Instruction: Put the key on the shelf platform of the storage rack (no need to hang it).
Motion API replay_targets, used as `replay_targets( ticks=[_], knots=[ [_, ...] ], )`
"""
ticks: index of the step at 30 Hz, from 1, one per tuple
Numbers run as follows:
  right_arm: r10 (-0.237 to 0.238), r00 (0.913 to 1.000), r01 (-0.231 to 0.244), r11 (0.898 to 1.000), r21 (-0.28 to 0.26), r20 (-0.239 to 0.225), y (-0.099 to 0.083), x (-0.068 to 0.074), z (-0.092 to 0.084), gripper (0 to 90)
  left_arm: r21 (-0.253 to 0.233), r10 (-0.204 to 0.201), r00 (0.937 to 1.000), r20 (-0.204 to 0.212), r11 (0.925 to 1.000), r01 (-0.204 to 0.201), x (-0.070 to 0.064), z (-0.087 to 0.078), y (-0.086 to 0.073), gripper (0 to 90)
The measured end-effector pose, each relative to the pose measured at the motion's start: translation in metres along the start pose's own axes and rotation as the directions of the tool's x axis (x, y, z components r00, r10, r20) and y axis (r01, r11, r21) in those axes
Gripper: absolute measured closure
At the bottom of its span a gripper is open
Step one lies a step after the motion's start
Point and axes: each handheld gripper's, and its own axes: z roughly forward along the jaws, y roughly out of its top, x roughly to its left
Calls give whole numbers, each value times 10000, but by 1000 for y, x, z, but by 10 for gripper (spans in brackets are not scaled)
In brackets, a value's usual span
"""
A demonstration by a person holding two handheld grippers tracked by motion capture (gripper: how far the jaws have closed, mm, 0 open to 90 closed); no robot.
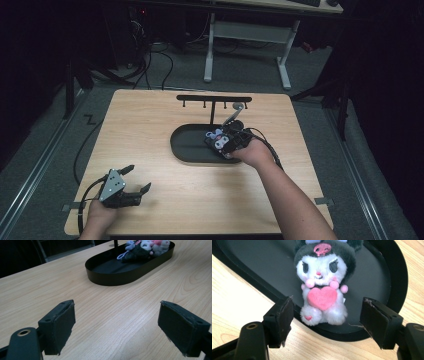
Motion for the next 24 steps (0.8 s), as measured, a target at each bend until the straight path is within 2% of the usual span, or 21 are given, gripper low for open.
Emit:
replay_targets(
  ticks=[3,4,6,8,9,12,16,20,23,24],
  knots=[
    [142,9999,-142,9999,86,22,0,2,0,237,-22,0,10000,16,10000,0,0,0,0,150],
    [-131,9999,131,9999,8,64,0,1,0,229,-31,-10,10000,22,10000,10,0,0,0,150],
    [-31,9999,31,10000,13,118,-2,3,-2,205,-45,-17,10000,9,10000,17,0,0,0,150],
    [-199,9997,201,9997,-145,127,-4,1,-3,189,-39,18,10000,56,10000,-18,0,-1,0,150],
    [-81,9999,82,9998,-187,89,-6,0,-3,183,-41,14,10000,51,10000,-13,0,-1,0,150],
    [36,10000,-34,9998,-193,87,-12,-1,-4,181,-30,46,9999,92,10000,-46,0,0,0,150],
    [-150,9994,158,9996,-240,296,-19,-2,-3,158,23,7,9999,104,10000,-8,0,2,0,150],
    [49,10000,-47,9997,-256,74,-28,-3,-3,152,47,20,9999,140,10000,-20,-1,1,0,150],
    [-174,9995,183,9993,-325,261,-35,-2,-4,147,14,-21,9999,125,10000,21,-1,2,0,150],
    [-23,9999,28,9992,-396,134,-38,-2,-5,148,36,-9,9999,153,10000,9,-1,2,0,150]
  ],
)
